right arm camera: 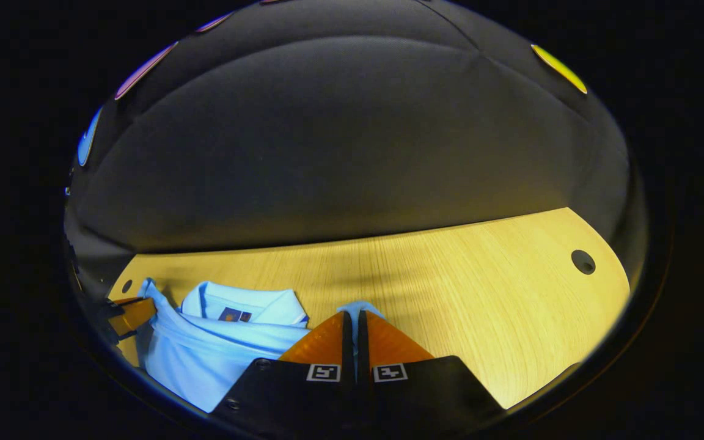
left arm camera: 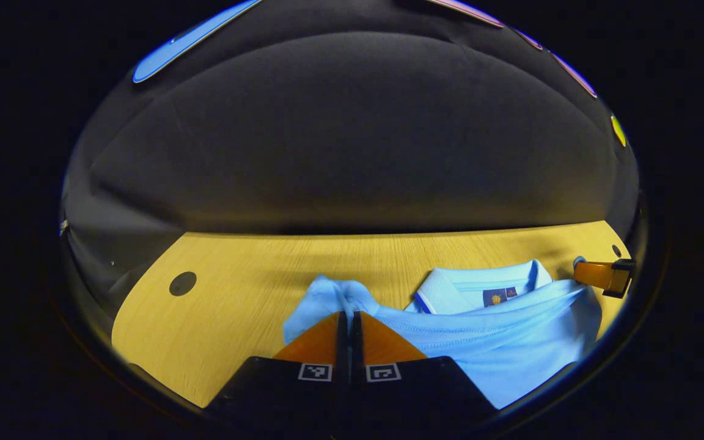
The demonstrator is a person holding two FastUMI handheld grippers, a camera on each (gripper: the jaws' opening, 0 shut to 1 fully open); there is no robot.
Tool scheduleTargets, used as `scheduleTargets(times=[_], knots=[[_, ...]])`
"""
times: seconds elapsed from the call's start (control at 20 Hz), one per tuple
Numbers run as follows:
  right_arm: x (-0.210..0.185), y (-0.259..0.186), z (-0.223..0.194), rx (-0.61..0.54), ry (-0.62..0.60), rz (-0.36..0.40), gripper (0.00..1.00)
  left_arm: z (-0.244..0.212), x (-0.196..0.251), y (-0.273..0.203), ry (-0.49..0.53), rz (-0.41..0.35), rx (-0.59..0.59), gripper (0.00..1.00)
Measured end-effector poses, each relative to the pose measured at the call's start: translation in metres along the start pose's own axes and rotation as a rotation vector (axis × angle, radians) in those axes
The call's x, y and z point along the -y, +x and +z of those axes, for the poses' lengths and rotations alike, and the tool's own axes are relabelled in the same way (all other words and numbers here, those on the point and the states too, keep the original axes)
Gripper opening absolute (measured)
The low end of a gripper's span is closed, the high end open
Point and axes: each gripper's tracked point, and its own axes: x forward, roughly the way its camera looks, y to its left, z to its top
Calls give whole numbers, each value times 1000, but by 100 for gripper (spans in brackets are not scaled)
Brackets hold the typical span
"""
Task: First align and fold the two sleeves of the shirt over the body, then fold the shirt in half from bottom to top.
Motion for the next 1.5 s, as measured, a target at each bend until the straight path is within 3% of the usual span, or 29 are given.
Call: scheduleTargets(times=[0.1,0.15,0.3,0.35,0.45,0.55,0.7,0.8,1.1,1.2,1.5], knots=[[0,2,-1,2,-13,-7,5,-2,-3,3,12,13,-3,7],[1,2,-2,3,-20,-14,5,-4,-3,5,17,13,-6,12],[1,3,-5,-8,-12,-21,12,-4,-6,4,30,24,-4,33],[1,4,-5,-9,-5,-22,14,-5,-6,6,35,23,-5,46],[-1,3,-5,-11,-7,-24,44,-5,-9,7,38,26,-4,73],[-2,4,-6,-13,-16,-24,57,-4,-9,6,28,25,-3,75],[-3,0,-4,-16,-22,-34,76,0,-10,3,16,17,9,94],[-1,1,-5,-14,-26,-40,88,4,-10,0,12,18,18,95],[-3,-20,12,53,-22,-25,93,28,-8,-17,-17,13,70,96],[-4,-34,22,102,-38,-27,99,38,-11,-30,-32,29,100,96],[-12,-96,50,191,-50,-11,99,63,-8,-94,-40,10,200,96]])
